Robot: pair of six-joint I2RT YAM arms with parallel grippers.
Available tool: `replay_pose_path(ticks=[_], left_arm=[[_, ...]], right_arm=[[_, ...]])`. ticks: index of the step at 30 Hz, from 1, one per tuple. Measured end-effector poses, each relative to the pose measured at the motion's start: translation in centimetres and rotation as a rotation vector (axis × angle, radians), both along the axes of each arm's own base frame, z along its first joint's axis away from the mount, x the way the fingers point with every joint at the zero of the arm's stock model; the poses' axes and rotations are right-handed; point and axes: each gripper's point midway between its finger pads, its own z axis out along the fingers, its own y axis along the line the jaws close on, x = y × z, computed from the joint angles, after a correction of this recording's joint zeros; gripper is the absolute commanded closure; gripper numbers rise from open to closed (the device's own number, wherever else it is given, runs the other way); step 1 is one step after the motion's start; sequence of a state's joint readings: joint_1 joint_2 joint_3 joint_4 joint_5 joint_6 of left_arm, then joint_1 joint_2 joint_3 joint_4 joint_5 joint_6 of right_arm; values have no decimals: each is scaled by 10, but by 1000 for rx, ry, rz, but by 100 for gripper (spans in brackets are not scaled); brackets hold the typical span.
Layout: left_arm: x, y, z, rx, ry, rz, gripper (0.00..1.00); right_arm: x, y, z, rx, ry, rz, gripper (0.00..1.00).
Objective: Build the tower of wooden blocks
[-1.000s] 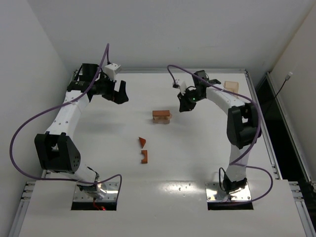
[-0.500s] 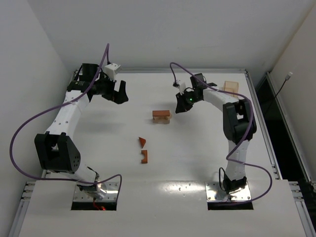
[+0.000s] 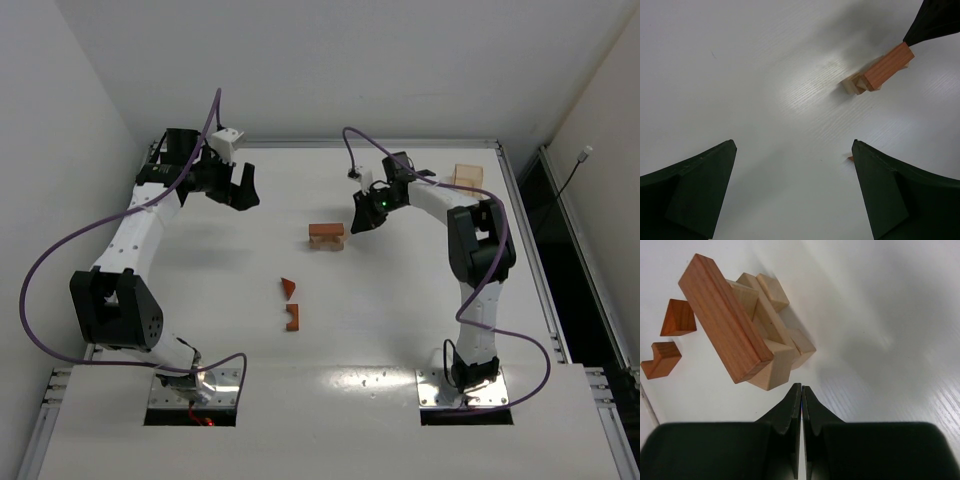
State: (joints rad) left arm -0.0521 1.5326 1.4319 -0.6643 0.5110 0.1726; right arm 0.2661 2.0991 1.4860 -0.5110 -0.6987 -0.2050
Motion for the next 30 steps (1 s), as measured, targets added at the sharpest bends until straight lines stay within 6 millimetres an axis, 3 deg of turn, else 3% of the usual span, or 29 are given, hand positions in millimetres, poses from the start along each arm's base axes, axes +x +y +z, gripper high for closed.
replay_pose_path(ticks=[8, 30], left_arm=[[0, 0, 0, 0, 0, 0, 0], [0, 0, 0, 2, -1, -1, 0]], right_arm=[[-7, 11, 5, 18, 7, 41, 86], [-13, 14, 2, 13, 11, 81, 68]])
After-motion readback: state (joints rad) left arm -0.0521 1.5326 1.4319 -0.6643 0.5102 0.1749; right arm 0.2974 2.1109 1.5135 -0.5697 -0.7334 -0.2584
